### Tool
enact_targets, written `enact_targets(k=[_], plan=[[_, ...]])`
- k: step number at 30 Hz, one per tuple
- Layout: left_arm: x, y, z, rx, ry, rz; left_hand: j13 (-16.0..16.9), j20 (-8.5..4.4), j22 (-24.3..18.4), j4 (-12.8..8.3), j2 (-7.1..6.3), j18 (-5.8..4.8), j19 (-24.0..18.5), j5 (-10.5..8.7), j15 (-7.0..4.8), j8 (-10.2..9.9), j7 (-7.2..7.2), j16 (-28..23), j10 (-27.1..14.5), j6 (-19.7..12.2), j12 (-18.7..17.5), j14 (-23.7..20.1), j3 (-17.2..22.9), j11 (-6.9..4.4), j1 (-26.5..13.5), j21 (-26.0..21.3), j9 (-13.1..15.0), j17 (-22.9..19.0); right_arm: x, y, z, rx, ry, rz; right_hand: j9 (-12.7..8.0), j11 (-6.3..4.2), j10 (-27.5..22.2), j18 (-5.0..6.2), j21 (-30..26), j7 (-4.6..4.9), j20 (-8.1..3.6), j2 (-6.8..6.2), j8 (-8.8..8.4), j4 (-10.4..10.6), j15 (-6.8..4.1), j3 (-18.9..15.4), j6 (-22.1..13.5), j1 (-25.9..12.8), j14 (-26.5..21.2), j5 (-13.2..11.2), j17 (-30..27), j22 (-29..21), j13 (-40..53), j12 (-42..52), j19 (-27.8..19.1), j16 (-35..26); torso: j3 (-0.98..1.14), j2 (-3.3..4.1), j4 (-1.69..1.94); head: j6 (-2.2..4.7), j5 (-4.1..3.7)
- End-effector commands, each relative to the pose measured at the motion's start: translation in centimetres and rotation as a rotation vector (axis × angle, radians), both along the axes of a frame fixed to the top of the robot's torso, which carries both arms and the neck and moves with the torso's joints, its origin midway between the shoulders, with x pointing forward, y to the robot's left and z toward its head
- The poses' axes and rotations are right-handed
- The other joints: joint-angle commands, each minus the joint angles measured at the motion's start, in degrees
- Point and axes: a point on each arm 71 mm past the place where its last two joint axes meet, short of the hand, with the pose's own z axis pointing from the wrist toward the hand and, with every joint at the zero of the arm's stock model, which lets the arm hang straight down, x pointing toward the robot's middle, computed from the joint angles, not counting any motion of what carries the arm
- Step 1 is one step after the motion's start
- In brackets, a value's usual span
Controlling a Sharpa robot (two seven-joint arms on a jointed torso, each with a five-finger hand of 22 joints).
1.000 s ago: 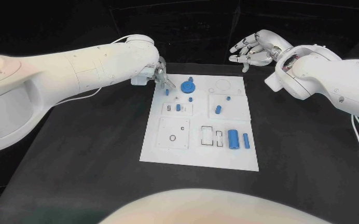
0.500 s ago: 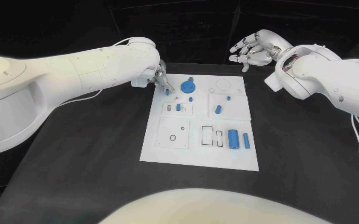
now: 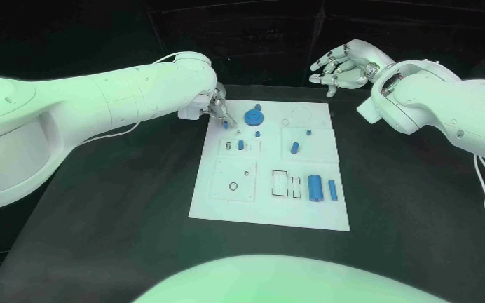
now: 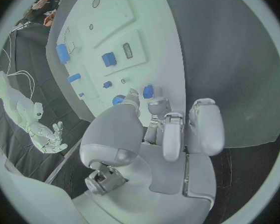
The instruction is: Assemble the parts on the task board
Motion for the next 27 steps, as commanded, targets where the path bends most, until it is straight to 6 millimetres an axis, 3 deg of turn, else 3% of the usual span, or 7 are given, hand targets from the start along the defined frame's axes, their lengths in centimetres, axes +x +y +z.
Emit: enact_targets(k=[1, 10, 27], plan=[[-0.06, -0.24, 0.03, -0.026, 0.005, -0.005, 0.03, -0.15, 0.07, -0.21, 0.34, 0.44, 0.3, -0.17, -0.04, -0.05, -0.15, 0.18, 0.44, 0.62, 0.32, 6.06, -0.19, 0.01, 0.75, 0.29, -0.08, 15.1, 0.01, 0.13, 0.15, 0.003, -0.003, 0.009, -0.08, 0.09, -0.29, 0.21, -0.24, 0.13, -0.11, 0.04, 0.38, -0.03, -0.13, -0.44, -0.43, 0.39, 0.04, 0.3, 0.02, -0.09, -0.1, 0.35, 0.44, 0.25, 0.01, -0.03, 0.01, 0.01, -0.05], [0.09, -0.22, 0.17, -0.064, -0.028, 0.021, 0.02, -0.28, 0.06, -1.25, 2.74, 0.46, 0.27, -0.16, -0.17, 0.23, -0.3, 0.18, 0.46, 0.99, 0.32, 6.06, 0.84, -0.15, 3.05, 0.24, -0.02, 15.1, 0.03, 0.23, 0.14, 0.003, -0.002, 0.011, -0.08, 0.09, -0.29, 0.21, -0.24, 0.13, -0.11, 0.04, 0.38, -0.03, -0.13, -0.44, -0.43, 0.39, 0.04, 0.3, 0.02, -0.09, -0.1, 0.35, 0.44, 0.25, -0.01, 0.03, -0.01, 0.06, -0.2], [0.18, 0.25, 0.1, -0.048, -0.016, 0.039, -0.19, -0.3, 0.05, -1.32, 2.83, 0.46, 0.26, -0.18, -0.19, 0.3, -0.3, 0.18, 0.35, 1.02, 0.18, 6.06, 0.82, -0.15, 3.14, 0.22, 0.02, 15.1, 0.07, 0.27, 0.13, 0.003, -0.002, 0.01, -0.08, 0.09, -0.29, 0.21, -0.24, 0.13, -0.11, 0.04, 0.38, -0.03, -0.13, -0.44, -0.43, 0.39, 0.04, 0.3, 0.02, -0.09, -0.1, 0.35, 0.44, 0.25, -0.02, 0.0, -0.01, -0.12, -0.19]])
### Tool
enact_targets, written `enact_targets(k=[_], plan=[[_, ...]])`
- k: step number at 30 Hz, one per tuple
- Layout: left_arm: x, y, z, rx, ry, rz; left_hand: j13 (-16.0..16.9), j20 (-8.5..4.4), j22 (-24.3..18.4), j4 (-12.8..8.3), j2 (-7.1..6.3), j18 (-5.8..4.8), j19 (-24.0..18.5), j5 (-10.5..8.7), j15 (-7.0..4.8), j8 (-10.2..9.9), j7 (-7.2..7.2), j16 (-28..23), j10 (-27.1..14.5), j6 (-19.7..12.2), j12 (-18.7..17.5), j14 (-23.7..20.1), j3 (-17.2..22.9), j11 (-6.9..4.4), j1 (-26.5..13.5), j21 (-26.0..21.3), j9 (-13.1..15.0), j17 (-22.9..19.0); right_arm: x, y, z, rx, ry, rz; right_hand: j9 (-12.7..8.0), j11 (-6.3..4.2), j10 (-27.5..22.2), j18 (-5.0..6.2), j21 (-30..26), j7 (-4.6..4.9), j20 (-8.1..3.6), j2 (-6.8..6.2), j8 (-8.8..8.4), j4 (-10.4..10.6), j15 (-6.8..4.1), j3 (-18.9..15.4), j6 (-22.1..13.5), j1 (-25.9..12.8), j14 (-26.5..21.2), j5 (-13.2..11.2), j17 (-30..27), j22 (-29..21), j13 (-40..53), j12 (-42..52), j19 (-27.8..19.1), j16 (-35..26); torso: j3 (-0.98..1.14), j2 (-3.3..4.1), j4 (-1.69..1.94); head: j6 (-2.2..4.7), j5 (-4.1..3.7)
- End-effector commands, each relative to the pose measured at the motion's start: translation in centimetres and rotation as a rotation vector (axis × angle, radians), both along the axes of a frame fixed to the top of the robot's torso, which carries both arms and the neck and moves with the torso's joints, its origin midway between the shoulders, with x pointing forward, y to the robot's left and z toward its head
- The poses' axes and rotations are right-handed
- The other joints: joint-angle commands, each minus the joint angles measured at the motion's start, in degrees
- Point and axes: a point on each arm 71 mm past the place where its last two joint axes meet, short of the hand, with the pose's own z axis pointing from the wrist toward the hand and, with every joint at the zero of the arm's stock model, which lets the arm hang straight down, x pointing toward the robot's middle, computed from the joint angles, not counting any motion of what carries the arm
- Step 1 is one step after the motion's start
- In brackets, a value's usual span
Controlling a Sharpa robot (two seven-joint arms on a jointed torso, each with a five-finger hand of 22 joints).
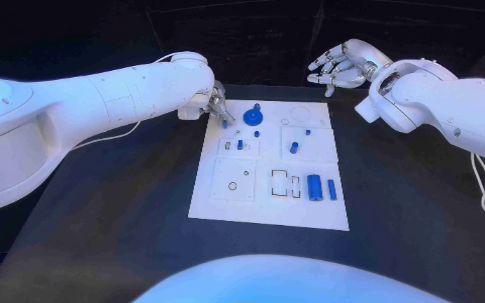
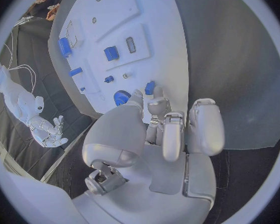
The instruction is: Assemble the parts on the task board
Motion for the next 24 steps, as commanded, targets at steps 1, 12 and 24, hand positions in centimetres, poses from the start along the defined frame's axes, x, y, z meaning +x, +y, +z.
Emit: enact_targets(k=[1, 12, 24], plan=[[0.0, 0.03, 0.05, 0.0, 0.007, 0.003, -0.07, -0.3, 0.06, -0.21, 0.12, 0.46, 0.27, -0.18, -0.19, 0.3, -0.09, 0.18, 0.15, 0.4, 0.18, 6.06, 0.02, 0.06, 0.42, 0.22, 0.07, 15.09, 0.01, 0.1, 0.15, 0.003, -0.003, 0.008, -0.07, 0.09, -0.29, 0.21, -0.25, 0.13, -0.11, 0.04, 0.39, -0.03, -0.13, -0.44, -0.43, 0.39, 0.04, 0.3, 0.03, -0.05, -0.06, 0.36, 0.44, 0.25, 0.0, 0.0, -0.04, -0.05, 0.08], [-0.08, 0.14, -0.02, 0.01, 0.021, 0.001, -0.08, -0.31, 0.06, -0.36, -0.06, 0.46, 0.25, -0.17, -0.19, 0.41, -0.12, 0.18, 0.12, 0.46, 0.15, 6.06, -0.17, 0.05, 0.51, 0.2, 0.15, 15.09, 0.02, 0.07, 0.12, 0.001, 0.0, 0.007, -0.07, 0.09, -0.29, 0.21, -0.25, 0.13, -0.11, 0.04, 0.39, -0.03, -0.13, -0.44, -0.43, 0.39, 0.04, 0.3, 0.03, -0.05, -0.06, 0.36, 0.44, 0.25, 0.0, 0.01, 0.02, -0.19, 0.06], [0.18, 0.27, 0.28, -0.028, -0.039, 0.027, -0.14, -0.6, 0.1, -4.03, 3.68, 0.49, 0.21, -0.16, -0.57, 1.06, -0.61, 0.18, 0.1, 0.09, 0.02, 6.06, 3.3, -0.39, 5.51, 0.12, 0.7, 15.09, 0.04, -0.02, 0.1, 0.0, 0.001, 0.004, -0.08, 0.09, -0.3, 0.21, -0.3, 0.14, -0.11, 0.09, 0.45, 0.0, -0.13, -0.52, -0.45, 0.49, 0.02, 0.59, 0.02, -0.07, -0.18, 0.37, 0.47, 0.25, 0.0, 0.01, -0.1, -0.33, -0.06]])
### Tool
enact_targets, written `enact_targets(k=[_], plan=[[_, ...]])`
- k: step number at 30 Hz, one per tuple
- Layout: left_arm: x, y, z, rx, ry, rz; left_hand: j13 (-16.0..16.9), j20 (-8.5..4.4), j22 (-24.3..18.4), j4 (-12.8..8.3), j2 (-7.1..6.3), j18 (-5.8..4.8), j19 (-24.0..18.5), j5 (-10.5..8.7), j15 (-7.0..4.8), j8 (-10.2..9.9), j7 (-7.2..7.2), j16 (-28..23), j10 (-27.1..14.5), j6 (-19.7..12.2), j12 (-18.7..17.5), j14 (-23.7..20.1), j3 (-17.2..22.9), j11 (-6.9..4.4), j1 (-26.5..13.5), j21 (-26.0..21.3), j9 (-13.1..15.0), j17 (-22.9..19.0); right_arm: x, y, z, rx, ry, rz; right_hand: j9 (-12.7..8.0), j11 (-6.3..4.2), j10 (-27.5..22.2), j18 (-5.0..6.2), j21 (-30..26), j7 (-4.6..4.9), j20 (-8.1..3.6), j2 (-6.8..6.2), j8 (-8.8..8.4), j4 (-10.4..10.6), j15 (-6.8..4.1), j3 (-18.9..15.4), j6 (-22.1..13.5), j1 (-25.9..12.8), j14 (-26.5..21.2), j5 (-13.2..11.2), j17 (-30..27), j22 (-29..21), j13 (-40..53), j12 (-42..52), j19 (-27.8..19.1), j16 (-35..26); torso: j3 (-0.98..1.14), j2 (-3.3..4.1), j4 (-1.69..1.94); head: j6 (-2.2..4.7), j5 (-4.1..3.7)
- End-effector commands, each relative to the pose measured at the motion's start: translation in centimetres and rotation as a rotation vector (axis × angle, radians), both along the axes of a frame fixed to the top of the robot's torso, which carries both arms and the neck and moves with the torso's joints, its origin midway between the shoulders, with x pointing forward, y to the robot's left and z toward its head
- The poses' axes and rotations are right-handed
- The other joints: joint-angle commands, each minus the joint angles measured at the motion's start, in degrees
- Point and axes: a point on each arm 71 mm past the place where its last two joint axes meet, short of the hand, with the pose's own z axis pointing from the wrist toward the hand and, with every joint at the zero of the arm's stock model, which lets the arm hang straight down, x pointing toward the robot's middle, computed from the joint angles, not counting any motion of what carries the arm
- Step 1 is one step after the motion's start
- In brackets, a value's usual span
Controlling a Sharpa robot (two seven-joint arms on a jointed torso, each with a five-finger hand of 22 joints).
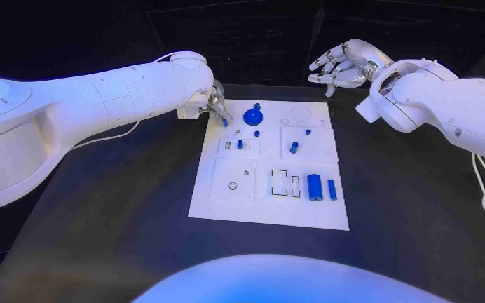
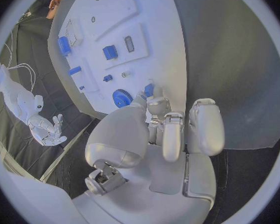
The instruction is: Assemble the parts on the task board
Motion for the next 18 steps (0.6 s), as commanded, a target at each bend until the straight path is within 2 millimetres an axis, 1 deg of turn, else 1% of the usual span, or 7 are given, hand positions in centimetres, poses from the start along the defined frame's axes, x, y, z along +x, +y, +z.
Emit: enact_targets(k=[1, 4, 7, 9, 13, 18], plan=[[0.16, -0.11, 0.25, -0.029, -0.033, 0.013, -0.18, -0.45, 0.05, -1.44, 0.52, 0.5, 0.0, -0.13, -0.58, 0.41, -0.5, 0.18, 0.04, -0.26, -0.07, 6.03, 1.07, -0.5, 1.64, 0.08, 0.18, 15.09, 0.02, 0.03, 0.12, 0.001, 0.0, 0.004, -0.08, 0.08, -0.3, 0.21, -0.31, 0.14, -0.11, 0.1, 0.18, 0.0, -0.13, -0.21, -0.46, 0.52, 0.02, 0.27, 0.02, -0.08, -0.08, 0.37, 0.47, 0.25, 0.05, 0.01, -0.03, -0.11, -0.15], [0.11, -0.17, 0.24, -0.035, -0.03, 0.01, -0.39, -0.62, 0.02, -3.48, 0.62, 0.52, -0.04, -0.15, -0.78, 0.66, -0.68, 0.18, -0.17, -0.53, -0.35, 6.03, 2.68, -0.67, 3.62, 0.01, 0.4, 15.09, 0.04, 0.02, 0.09, 0.0, 0.003, 0.001, -0.09, 0.08, -0.37, 0.21, -0.37, 0.15, -0.12, 0.15, 0.23, -0.06, -0.13, -0.22, -0.51, 0.78, -0.05, 0.68, 0.01, -0.1, -0.21, 0.34, 0.48, 0.24, 0.05, 0.01, 0.04, -0.11, -0.2], [0.02, -0.23, 0.17, -0.048, -0.016, 0.012, -0.44, -0.76, 0.02, -5.62, 0.53, 0.52, -0.06, -0.13, -0.94, 1.24, -1.04, 0.18, -0.23, -0.51, -0.52, 6.03, 4.36, -0.97, 5.57, -0.03, 0.84, 15.09, 0.07, 0.03, 0.06, -0.002, 0.006, -0.001, -0.1, 0.09, -0.44, 0.2, -0.47, 0.18, -0.14, 0.22, 0.35, -0.06, -0.14, -0.3, -0.59, 1.13, -0.13, 2.12, -0.01, -0.12, -0.48, 0.32, 0.51, 0.25, 0.01, -0.01, 0.05, -0.27, -0.23], [-0.05, -0.26, 0.12, -0.058, -0.005, 0.013, -0.51, -0.86, 0.0, -6.6, 0.43, 0.53, -0.08, -0.14, -1.03, 1.67, -1.12, 0.18, -0.25, -0.55, -0.66, 6.03, 5.27, -1.05, 6.19, -0.07, 1.19, 15.09, 0.08, 0.04, 0.05, -0.002, 0.007, -0.002, -0.11, 0.09, -0.44, 0.2, -0.5, 0.19, -0.15, 0.25, 0.4, -0.04, -0.14, -0.34, -0.62, 1.25, -0.14, 2.64, -0.02, -0.13, -0.59, 0.33, 0.53, 0.26, 0.05, 0.0, 0.11, -0.27, -0.26], [-0.12, -0.26, 0.09, -0.07, 0.002, 0.014, -0.69, -0.96, 0.1, -7.75, 0.25, 0.49, -0.07, -0.15, -1.06, 2.41, -1.16, 0.18, -0.18, -0.89, -0.9, 6.03, 6.65, -1.08, 6.25, -0.06, 1.9, 15.09, 0.08, 0.07, 0.03, -0.003, 0.009, -0.001, -0.11, 0.09, -0.44, 0.2, -0.53, 0.19, -0.16, 0.27, 0.46, -0.02, -0.14, -0.38, -0.64, 1.37, -0.15, 3.07, -0.02, -0.13, -0.71, 0.34, 0.56, 0.28, 0.08, -0.01, 0.16, -0.27, -0.24], [-0.09, -0.13, 0.15, -0.082, -0.011, 0.022, -0.88, -0.98, 0.22, -8.34, 0.06, 0.46, -0.05, -0.18, -1.06, 2.73, -1.15, 0.18, -0.19, -1.23, -1.09, 6.03, 7.44, -1.1, 6.08, -0.01, 2.28, 15.09, 0.08, 0.09, 0.02, -0.004, 0.01, -0.001, -0.11, 0.09, -0.45, 0.2, -0.54, 0.19, -0.16, 0.27, 0.48, 0.0, -0.15, -0.39, -0.64, 1.41, -0.16, 3.25, -0.02, -0.13, -0.75, 0.35, 0.57, 0.28, 0.06, -0.02, 0.16, -0.27, -0.12]])
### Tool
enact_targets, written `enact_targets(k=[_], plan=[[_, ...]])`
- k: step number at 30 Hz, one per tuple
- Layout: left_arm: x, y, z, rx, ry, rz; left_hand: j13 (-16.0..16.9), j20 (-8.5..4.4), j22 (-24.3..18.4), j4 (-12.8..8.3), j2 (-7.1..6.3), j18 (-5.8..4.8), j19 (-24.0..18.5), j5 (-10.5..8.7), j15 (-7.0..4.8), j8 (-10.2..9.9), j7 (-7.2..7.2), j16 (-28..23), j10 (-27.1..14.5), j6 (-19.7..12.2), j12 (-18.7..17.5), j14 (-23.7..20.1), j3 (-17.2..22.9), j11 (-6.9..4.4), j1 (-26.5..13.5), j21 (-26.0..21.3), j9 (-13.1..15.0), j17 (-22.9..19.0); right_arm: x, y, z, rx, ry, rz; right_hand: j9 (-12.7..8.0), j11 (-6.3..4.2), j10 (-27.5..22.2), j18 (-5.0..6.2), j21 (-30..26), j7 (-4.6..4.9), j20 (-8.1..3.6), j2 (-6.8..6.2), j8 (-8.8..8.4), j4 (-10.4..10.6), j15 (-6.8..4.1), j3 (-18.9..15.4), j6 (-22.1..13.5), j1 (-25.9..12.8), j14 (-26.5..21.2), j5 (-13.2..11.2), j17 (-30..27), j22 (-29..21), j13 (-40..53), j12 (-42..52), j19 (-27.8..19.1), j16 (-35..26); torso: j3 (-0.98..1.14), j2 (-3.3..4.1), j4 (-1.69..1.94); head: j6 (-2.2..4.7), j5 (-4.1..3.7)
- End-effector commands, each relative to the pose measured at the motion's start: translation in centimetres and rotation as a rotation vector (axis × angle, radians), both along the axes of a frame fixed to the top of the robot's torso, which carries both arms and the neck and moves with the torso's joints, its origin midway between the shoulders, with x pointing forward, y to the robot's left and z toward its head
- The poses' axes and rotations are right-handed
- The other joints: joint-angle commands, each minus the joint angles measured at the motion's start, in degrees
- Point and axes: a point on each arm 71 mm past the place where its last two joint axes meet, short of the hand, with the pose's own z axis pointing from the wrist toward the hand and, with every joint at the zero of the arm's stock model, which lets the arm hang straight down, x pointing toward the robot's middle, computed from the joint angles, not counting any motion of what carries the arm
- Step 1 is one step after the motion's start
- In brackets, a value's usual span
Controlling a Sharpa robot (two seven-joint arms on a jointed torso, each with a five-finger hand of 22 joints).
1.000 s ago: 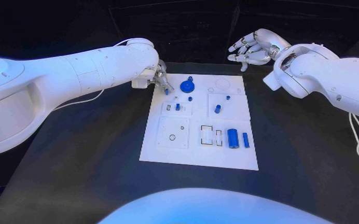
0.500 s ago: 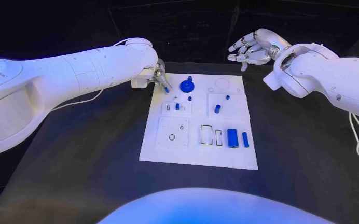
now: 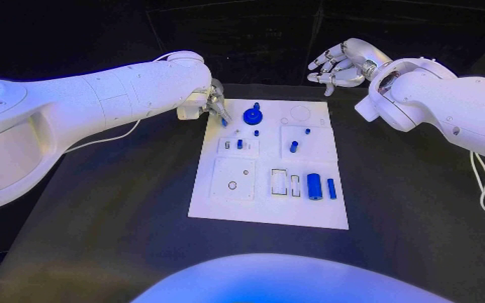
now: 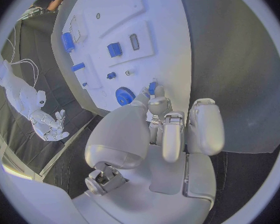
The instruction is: Assemble the parts on the task board
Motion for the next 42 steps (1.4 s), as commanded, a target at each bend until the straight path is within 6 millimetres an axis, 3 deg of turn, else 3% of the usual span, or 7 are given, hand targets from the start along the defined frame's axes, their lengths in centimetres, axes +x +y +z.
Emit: enact_targets(k=[1, 12, 22, 31, 37, 40, 42], plan=[[0.0, -0.1, 0.2, -0.037, -0.013, 0.008, -0.14, -0.4, 0.1, -2.3, 0.11, 0.47, 0.17, 0.28, -0.26, 0.36, -0.15, 0.18, -0.01, -0.45, -0.45, 6.06, 2.51, -0.29, 0.51, -0.01, 0.17, 15.09, 0.0, 0.1, 0.1, 0.0, 0.004, 0.004, -0.06, 0.09, -0.44, 0.19, -0.33, -0.01, 0.05, -0.08, 0.28, 0.0, -0.15, -0.4, -0.45, 0.6, -0.16, 0.48, -0.02, -0.07, -0.09, 0.35, 0.36, 0.29, 0.0, -0.02, 0.05, -0.01, 0.12], [-0.4, 0.4, 0.3, -0.083, -0.036, 0.037, -0.52, -0.4, 0.04, -3.76, -0.77, 0.48, 0.12, 0.28, -0.24, 0.75, -0.16, 0.18, -0.09, -0.96, -0.85, 6.06, 4.02, -0.3, 0.33, -0.13, 0.71, 15.09, 0.0, 0.0, 0.1, -0.002, 0.007, 0.004, -0.06, 0.1, -0.46, 0.19, -0.34, -0.01, 0.05, -0.07, 0.3, 0.04, -0.15, -0.42, -0.46, 0.61, -0.17, 0.62, -0.03, -0.07, -0.13, 0.35, 0.36, 0.29, 0.04, -0.06, 0.0, 0.12, 0.34], [-2.4, 0.9, 0.4, -0.139, -0.035, 0.038, -0.66, -0.42, 0.33, -5.62, -1.77, 0.44, 0.21, 0.29, -0.27, 1.04, -0.21, 0.18, 0.33, -1.07, -1.02, 6.06, 6.61, -0.36, 0.02, 0.0, 1.14, 15.09, 0.0, -0.1, 0.1, -0.002, 0.007, 0.002, -0.06, 0.1, -0.46, 0.19, -0.34, -0.01, 0.05, -0.07, 0.3, 0.04, -0.15, -0.42, -0.46, 0.61, -0.17, 0.62, -0.03, -0.07, -0.13, 0.35, 0.36, 0.29, 0.0, -0.07, 0.1, 0.06, 0.52], [-4.3, 0.9, 0.6, -0.178, -0.05, 0.024, -0.73, -0.44, 0.49, -6.97, -2.81, 0.42, 0.29, 0.29, -0.28, 1.16, -0.2, 0.18, 0.92, -0.93, -1.14, 6.06, 10.29, -0.38, -1.64, 0.02, 1.44, 15.09, 0.1, -0.3, 0.1, -0.003, 0.007, -0.003, -0.06, 0.1, -0.46, 0.19, -0.34, -0.01, 0.05, -0.07, 0.3, 0.04, -0.15, -0.42, -0.46, 0.61, -0.17, 0.62, -0.03, -0.07, -0.13, 0.35, 0.36, 0.29, -0.1, -0.05, 0.13, 0.25, 0.62], [-5.2, 0.8, 0.8, -0.196, -0.069, 0.027, -0.74, -0.45, 0.63, -7.6, -3.6, 0.41, 0.36, 0.29, -0.3, 1.28, -0.21, 0.18, 1.23, -0.85, -1.17, 6.06, 12.98, -0.39, -3.09, 0.05, 1.67, 15.09, 0.1, -0.4, 0.0, -0.004, 0.006, -0.006, -0.07, 0.1, -0.47, 0.19, -0.35, 0.0, 0.05, -0.07, 0.3, 0.07, -0.14, -0.45, -0.48, 0.59, -0.18, 0.69, -0.03, -0.07, -0.16, 0.35, 0.36, 0.29, -0.04, -0.03, -0.09, 0.28, 0.87], [-5.6, 0.7, 0.8, -0.195, -0.071, 0.028, -0.7, -0.45, 0.64, -7.66, -3.65, 0.41, 0.36, 0.3, -0.3, 1.3, -0.21, 0.18, 1.28, -0.85, -1.14, 6.06, 13.3, -0.39, -3.23, 0.05, 1.7, 15.09, 0.1, -0.4, 0.0, -0.004, 0.007, -0.006, -0.08, 0.11, -0.48, 0.18, -0.37, 0.01, 0.06, -0.08, 0.3, 0.12, -0.13, -0.49, -0.52, 0.57, -0.2, 0.8, -0.03, -0.08, -0.2, 0.34, 0.36, 0.29, -0.05, -0.01, -0.1, 0.28, 0.86], [-5.7, 0.6, 0.8, -0.192, -0.072, 0.026, -0.63, -0.46, 0.72, -8.09, -4.35, 0.4, 0.4, 0.28, -0.3, 1.47, -0.17, 0.18, 1.47, -0.91, -1.07, 6.06, 15.64, -0.38, -4.46, 0.04, 1.97, 15.09, 0.1, -0.4, 0.0, -0.005, 0.007, -0.006, -0.08, 0.11, -0.48, 0.18, -0.37, 0.01, 0.06, -0.08, 0.3, 0.12, -0.13, -0.49, -0.52, 0.57, -0.2, 0.8, -0.03, -0.08, -0.2, 0.34, 0.36, 0.29, -0.02, -0.03, -0.01, 0.23, 0.83]])
